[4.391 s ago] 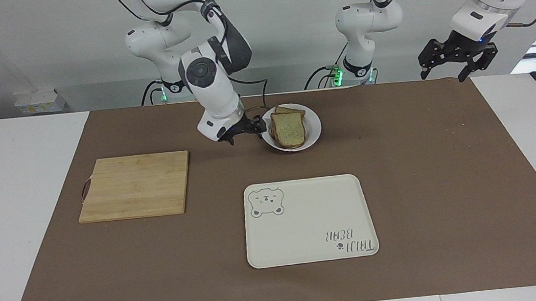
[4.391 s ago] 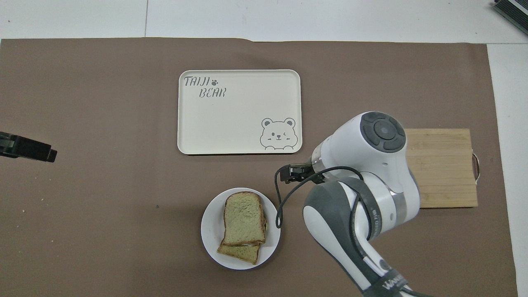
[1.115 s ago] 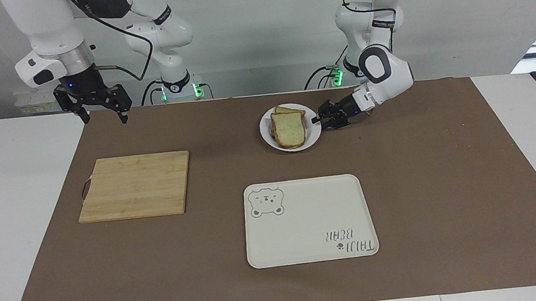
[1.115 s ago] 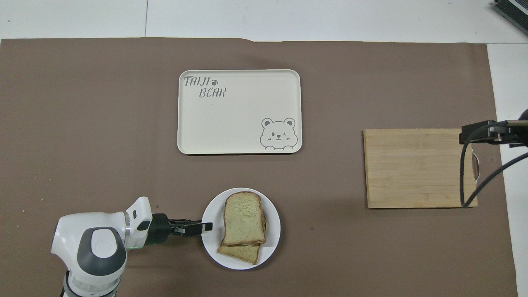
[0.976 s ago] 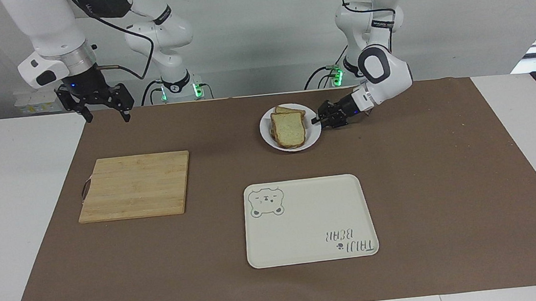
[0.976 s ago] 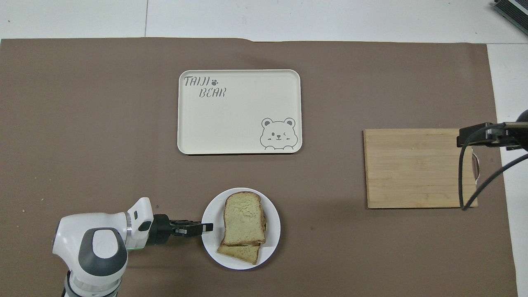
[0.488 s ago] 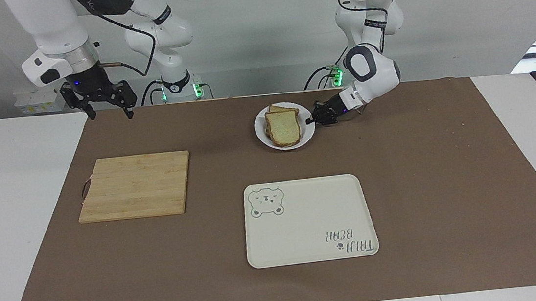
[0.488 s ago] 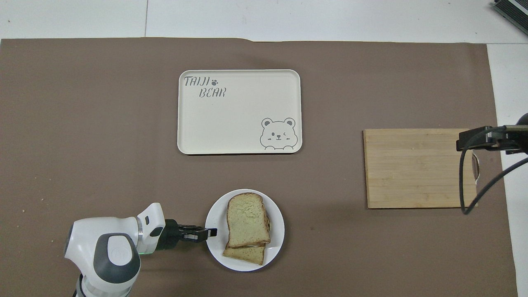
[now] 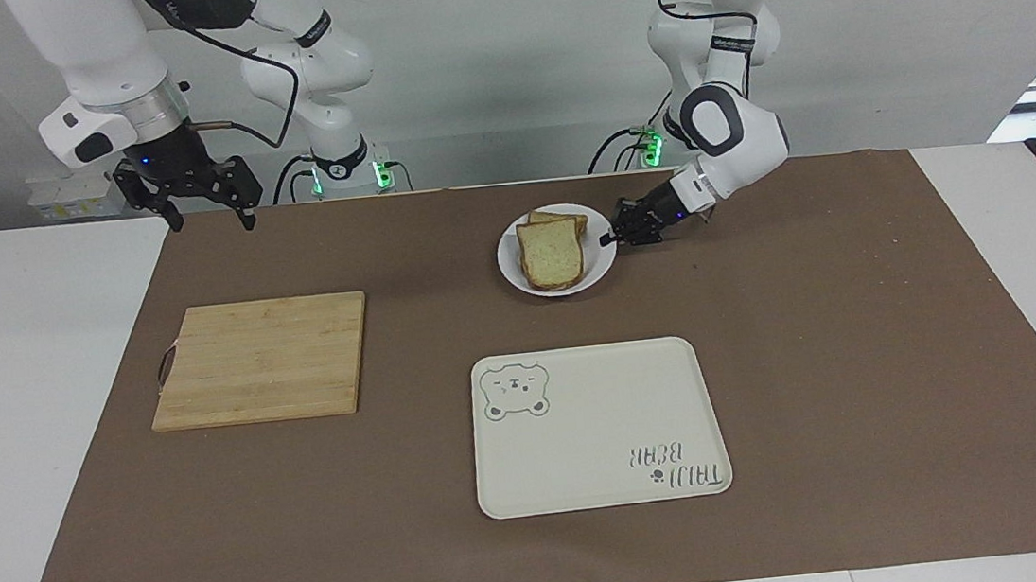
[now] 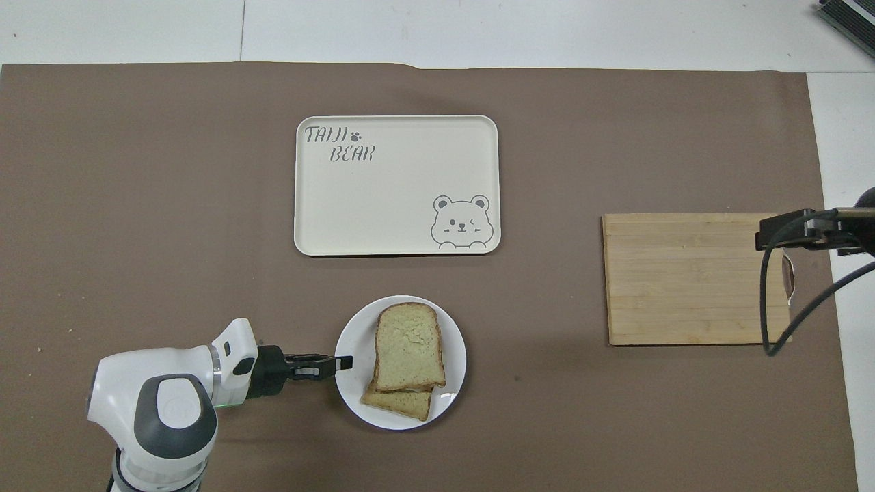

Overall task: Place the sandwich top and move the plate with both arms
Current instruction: 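Slide the plate with the left gripper onto the bear tray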

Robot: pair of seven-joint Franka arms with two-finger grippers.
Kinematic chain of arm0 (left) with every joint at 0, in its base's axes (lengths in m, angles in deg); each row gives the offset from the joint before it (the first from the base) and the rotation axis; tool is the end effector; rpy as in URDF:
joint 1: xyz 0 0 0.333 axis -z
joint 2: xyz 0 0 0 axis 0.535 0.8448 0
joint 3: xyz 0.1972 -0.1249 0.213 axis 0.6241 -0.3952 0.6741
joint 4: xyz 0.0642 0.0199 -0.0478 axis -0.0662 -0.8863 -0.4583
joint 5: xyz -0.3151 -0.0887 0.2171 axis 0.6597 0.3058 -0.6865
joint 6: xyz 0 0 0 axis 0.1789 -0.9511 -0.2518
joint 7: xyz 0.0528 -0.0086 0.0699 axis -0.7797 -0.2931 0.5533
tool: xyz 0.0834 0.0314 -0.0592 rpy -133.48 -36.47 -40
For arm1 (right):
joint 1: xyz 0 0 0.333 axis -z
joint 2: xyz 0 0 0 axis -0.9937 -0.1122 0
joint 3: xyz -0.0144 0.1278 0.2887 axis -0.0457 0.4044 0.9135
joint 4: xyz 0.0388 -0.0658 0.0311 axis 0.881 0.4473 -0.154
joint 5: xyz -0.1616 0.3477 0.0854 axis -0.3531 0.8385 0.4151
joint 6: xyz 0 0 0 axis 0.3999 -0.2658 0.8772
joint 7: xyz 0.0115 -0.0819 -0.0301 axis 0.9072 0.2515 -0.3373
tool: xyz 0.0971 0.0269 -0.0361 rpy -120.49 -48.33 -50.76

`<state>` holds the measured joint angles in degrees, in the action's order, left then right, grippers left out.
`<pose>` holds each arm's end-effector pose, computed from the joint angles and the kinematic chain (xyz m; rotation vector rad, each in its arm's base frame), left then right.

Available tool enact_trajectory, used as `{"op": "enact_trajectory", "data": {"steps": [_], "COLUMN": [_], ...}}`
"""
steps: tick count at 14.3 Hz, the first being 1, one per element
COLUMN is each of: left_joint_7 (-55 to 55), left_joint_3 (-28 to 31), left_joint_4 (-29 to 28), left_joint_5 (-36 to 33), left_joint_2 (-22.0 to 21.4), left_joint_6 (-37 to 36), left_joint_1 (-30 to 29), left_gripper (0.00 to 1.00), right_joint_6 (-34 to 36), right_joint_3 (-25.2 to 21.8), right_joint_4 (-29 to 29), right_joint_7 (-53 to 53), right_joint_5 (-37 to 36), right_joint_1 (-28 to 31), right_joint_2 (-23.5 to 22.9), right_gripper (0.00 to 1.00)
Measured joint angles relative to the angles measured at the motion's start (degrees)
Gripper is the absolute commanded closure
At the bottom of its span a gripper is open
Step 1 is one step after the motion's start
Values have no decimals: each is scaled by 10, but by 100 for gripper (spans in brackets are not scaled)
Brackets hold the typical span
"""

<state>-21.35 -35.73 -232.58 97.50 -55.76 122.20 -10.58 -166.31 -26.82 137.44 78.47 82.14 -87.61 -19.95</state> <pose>0.3759 -0.1512 0.2800 2.2499 -0.0792 0.0687 0.5331 -0.0107 0.6256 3.1056 -0.1402 0.0048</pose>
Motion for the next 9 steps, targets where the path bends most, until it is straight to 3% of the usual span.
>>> {"op": "enact_trajectory", "data": {"steps": [4,9], "left_joint_7": [0,20], "left_joint_3": [3,5], "left_joint_4": [85,289], "left_joint_5": [-8,-67], "left_joint_2": [40,155], "left_joint_6": [-53,-127], "left_joint_1": [-74,-161], "left_gripper": [100,100], "right_joint_6": [-1,-9], "right_joint_3": [0,0], "right_joint_4": [0,-2], "right_joint_7": [0,0], "right_joint_5": [0,0], "right_joint_1": [0,0], "right_joint_2": [0,-8], "right_gripper": [0,0]}}
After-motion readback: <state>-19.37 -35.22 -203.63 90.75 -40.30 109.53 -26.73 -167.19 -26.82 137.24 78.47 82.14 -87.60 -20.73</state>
